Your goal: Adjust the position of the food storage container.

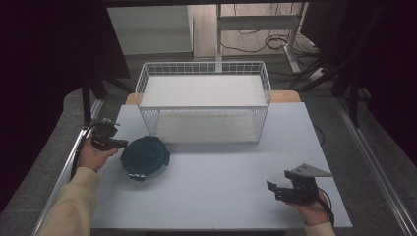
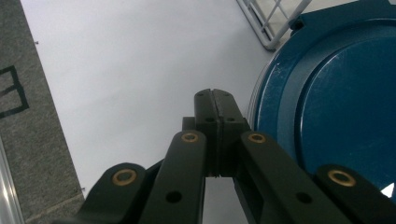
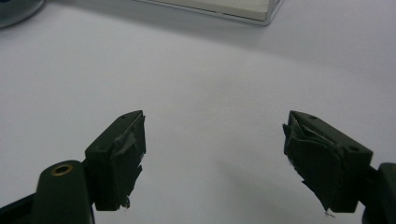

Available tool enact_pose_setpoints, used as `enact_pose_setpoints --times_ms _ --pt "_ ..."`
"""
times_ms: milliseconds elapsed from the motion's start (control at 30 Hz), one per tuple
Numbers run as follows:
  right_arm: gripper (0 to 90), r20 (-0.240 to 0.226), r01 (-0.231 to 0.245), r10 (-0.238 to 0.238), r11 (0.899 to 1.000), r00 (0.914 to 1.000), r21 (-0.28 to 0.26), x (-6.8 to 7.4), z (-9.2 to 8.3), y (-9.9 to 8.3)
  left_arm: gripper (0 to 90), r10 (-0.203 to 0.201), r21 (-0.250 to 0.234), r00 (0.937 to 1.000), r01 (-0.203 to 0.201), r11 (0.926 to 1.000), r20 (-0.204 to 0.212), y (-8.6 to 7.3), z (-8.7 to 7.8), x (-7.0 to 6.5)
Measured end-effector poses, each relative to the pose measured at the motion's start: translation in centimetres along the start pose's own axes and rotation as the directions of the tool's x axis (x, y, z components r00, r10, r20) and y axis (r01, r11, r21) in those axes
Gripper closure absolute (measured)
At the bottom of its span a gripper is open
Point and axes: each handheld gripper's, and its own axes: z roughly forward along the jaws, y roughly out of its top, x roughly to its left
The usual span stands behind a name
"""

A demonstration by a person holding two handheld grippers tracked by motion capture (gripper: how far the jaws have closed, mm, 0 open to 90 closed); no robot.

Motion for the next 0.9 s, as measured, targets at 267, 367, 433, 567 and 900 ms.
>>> enact_pose_setpoints --times_ms 267,367,433,567,900 --pt "20.6 0.001 -0.001 0.001 1.0 1.0 0.002 0.0 0.1 0.0 90.0 0.022 0.028 0.9997 -0.023 0.9994 0.012 -0.2 0.4 -0.9" --pt "20.6 0.002 -0.001 0.001 1.0 1.0 0.002 0.0 0.0 0.0 90.0 0.022 0.024 0.9997 -0.023 0.9994 0.013 -0.6 0.2 -1.2" --pt "20.7 0.001 -0.001 0.001 1.0 1.0 0.001 0.1 0.1 0.0 90.0 0.028 0.028 0.9996 -0.028 0.9992 0.01 -0.6 0.2 -1.4" --pt "20.7 0.001 0.003 -0.003 1.0 1.0 0.003 0.1 0.1 0.1 90.0 0.042 0.023 0.9989 -0.042 0.9988 0.02 -0.5 0.4 -2.2" --pt "20.7 0.006 -0.001 0.001 1.0 1.0 0.005 0.1 0.0 0.0 90.0 0.102 0.016 0.9917 -0.103 0.9945 0.078 -0.2 0.8 -5.2"
